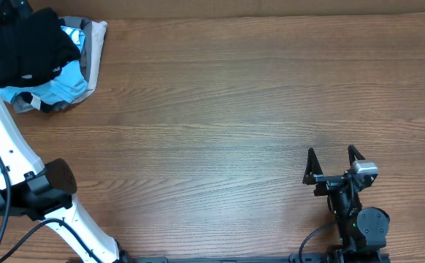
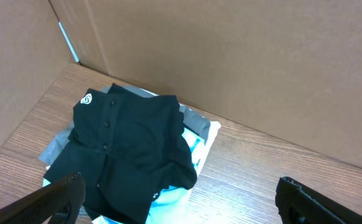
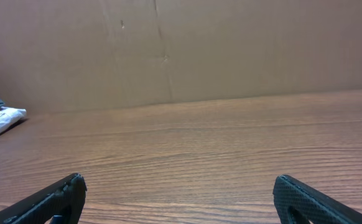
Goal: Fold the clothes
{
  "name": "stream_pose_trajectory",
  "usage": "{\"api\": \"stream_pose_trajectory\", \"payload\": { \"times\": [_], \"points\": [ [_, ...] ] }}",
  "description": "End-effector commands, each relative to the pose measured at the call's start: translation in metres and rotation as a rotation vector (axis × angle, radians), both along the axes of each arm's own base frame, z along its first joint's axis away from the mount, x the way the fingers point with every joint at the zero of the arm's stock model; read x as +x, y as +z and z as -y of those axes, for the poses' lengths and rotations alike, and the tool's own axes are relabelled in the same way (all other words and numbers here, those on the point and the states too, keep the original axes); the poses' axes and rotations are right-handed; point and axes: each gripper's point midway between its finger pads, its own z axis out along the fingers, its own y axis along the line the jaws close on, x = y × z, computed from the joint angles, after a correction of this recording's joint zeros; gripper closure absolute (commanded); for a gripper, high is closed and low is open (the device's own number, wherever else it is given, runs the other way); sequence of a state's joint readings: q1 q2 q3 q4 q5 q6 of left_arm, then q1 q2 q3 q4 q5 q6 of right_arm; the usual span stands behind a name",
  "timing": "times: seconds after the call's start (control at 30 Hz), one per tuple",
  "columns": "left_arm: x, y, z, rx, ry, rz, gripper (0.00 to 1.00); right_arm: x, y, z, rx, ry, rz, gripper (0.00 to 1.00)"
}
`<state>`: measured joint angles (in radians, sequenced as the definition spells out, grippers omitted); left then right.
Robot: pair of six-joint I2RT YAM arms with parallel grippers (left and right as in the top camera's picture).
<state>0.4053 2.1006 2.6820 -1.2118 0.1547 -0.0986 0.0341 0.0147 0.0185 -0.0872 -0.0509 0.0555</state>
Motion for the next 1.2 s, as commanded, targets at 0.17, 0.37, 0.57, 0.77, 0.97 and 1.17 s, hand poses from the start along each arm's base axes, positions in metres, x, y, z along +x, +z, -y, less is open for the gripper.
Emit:
{"api": "stream_pose_trajectory", "payload": {
  "times": [0.17, 0.37, 0.57, 0.77, 0.97, 1.17],
  "points": [
    [0.003, -0.001, 0.005, -0.008, -0.014, 0.002, 0.0, 0.0, -0.001, 0.002, -0.004, -0.01, 0.008, 0.0],
    [-0.006, 0.014, 0.024, -0.002, -0.042, 0.015, 0.0, 0.0, -0.001, 0.002, -0.004, -0.01, 0.008, 0.0],
    [-0.039, 0.051, 0.068, 0.013, -0.106, 0.058, 0.0, 0.0, -0.001, 0.002, -0.004, -0.01, 0.008, 0.0],
    [-0.098, 0.05, 0.121, -0.004, -0.188, 0.014, 0.0, 0.0, -0.001, 0.002, -0.004, -0.01, 0.008, 0.0],
    [-0.159, 0.004, 0.16, -0.037, -0.261, -0.098, 0.0, 0.0, -0.001, 0.002, -0.004, -0.01, 0.008, 0.0],
    [-0.217, -0.059, 0.157, -0.003, -0.205, -0.242, 0.0, 0.0, -0.001, 0.002, -0.004, -0.01, 0.008, 0.0]
  ]
}}
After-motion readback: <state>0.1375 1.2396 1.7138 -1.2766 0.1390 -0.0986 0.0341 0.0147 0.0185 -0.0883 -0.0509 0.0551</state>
